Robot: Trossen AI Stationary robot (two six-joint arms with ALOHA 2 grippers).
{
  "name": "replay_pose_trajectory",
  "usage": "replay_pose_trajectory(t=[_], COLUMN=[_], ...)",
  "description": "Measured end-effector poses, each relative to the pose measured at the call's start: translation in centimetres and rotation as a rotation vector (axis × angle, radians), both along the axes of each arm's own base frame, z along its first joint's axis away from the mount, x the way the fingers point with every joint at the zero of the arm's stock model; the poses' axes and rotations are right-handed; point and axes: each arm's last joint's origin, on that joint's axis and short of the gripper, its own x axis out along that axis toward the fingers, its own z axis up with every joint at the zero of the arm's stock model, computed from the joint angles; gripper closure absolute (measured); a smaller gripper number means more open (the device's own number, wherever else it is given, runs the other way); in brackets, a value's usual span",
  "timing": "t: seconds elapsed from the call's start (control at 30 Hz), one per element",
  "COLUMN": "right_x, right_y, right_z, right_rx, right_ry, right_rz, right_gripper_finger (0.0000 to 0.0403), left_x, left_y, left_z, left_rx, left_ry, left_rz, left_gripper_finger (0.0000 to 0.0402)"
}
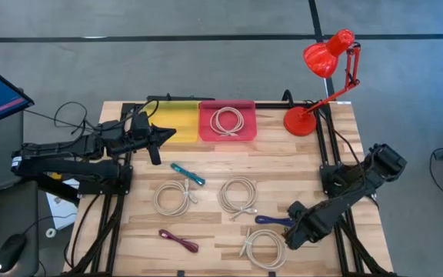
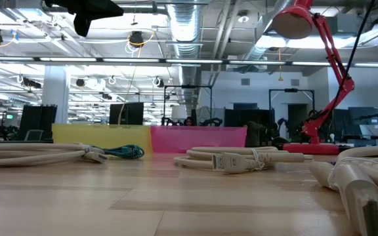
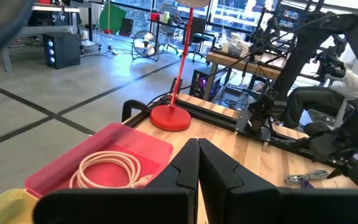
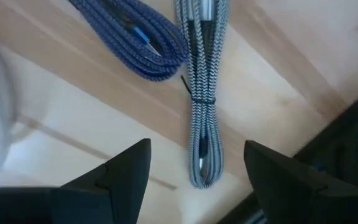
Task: Pick & Place USB Port
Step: Put the white charger cable into the yellow bin
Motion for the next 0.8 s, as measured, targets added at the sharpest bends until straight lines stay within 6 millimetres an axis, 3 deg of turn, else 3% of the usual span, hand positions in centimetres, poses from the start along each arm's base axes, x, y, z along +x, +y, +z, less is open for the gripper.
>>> replay_pose_trajectory(t=[0.2, 0.67, 0.8], right_x=[-1.9, -2.3, -2.7], right_y=[-0.2, 0.2, 0.2], right_z=[-1.4, -3.3, -3.7], right_rx=[0.033, 0.139, 0.128], right_ry=[0.081, -0.017, -0.009], right_rz=[0.02, 0.007, 0.017], right_gripper_finger=[0.0154, 0.0154, 0.0171], left_x=[0.0, 0.0, 0.0], left_y=[0.0, 0.0, 0.0], left_z=[0.0, 0.0, 0.0], left_rx=[0.0, 0.0, 0.0], left_ry=[0.0, 0.0, 0.0], left_rz=[0.0, 0.0, 0.0], left_gripper_finger=[0.0396, 0.0396, 0.0396])
